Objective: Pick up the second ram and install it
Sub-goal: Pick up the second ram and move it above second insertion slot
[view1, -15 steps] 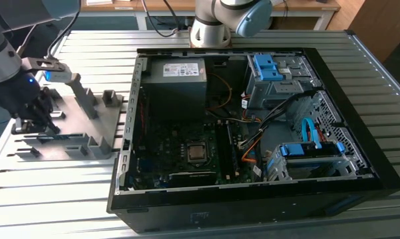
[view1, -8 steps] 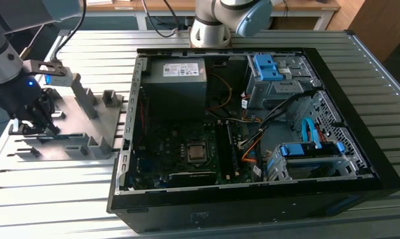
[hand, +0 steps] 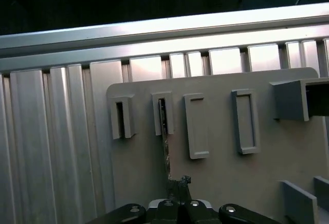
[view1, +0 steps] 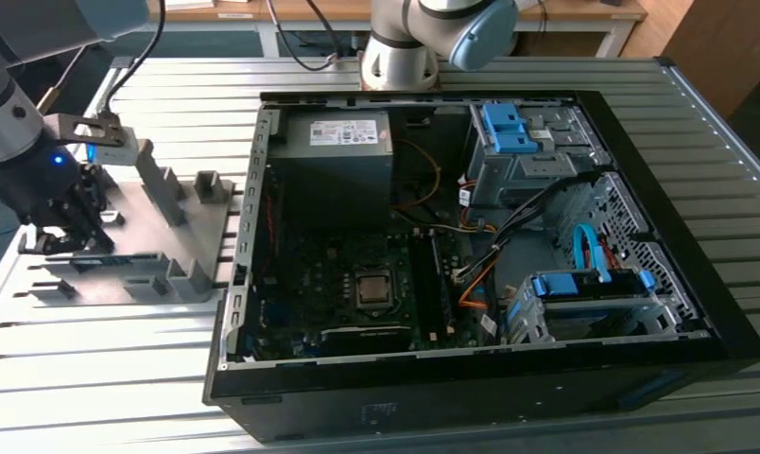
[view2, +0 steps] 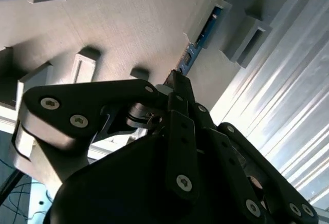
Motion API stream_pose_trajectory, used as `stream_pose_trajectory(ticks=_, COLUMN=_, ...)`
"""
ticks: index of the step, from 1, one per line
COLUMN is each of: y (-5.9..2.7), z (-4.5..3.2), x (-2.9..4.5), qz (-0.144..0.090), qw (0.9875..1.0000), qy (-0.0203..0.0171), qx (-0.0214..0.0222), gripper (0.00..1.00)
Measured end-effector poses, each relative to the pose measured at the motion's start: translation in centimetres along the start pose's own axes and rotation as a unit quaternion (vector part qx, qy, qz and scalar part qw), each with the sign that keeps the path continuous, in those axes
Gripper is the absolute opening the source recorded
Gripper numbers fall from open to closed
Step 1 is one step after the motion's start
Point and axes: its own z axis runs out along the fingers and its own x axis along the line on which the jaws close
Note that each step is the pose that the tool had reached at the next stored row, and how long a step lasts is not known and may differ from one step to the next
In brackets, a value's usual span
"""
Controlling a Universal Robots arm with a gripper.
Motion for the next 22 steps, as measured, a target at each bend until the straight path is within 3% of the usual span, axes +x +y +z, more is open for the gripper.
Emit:
stream_pose_trajectory(ticks=2, y=0.03, z=0.01, x=0.0, qz=0.0, qw=1.0, qy=0.0015, qx=0.0002, gripper=0.1)
stream_pose_trajectory(ticks=4, y=0.09, z=0.04, x=0.02, qz=0.002, qw=1.0, qy=0.007, qx=0.0009, gripper=0.1)
stream_pose_trajectory(ticks=5, y=0.1, z=0.06, x=0.02, qz=0.003, qw=0.9999, qy=0.0112, qx=0.0014, gripper=0.1)
stream_pose_trajectory(ticks=7, y=0.1, z=0.09, x=0.02, qz=0.004, qw=0.9997, qy=0.023, qx=0.0031, gripper=0.1)
stream_pose_trajectory(ticks=8, y=0.1, z=0.11, x=0.03, qz=0.005, qw=0.9997, qy=0.025, qx=0.0033, gripper=0.1)
stream_pose_trajectory(ticks=16, y=0.1, z=0.12, x=0.02, qz=0.005, qw=0.9997, qy=0.0247, qx=0.0033, gripper=0.11)
stream_pose_trajectory(ticks=18, y=0.11, z=0.12, x=0.02, qz=0.005, qw=0.9997, qy=0.0247, qx=0.0033, gripper=0.17)
stream_pose_trajectory(ticks=20, y=0.11, z=0.12, x=0.02, qz=0.005, qw=0.9997, qy=0.0246, qx=0.0032, gripper=0.29)
stream_pose_trajectory(ticks=22, y=0.1, z=0.12, x=0.02, qz=0.005, qw=0.9997, qy=0.0245, qx=0.0032, gripper=0.29)
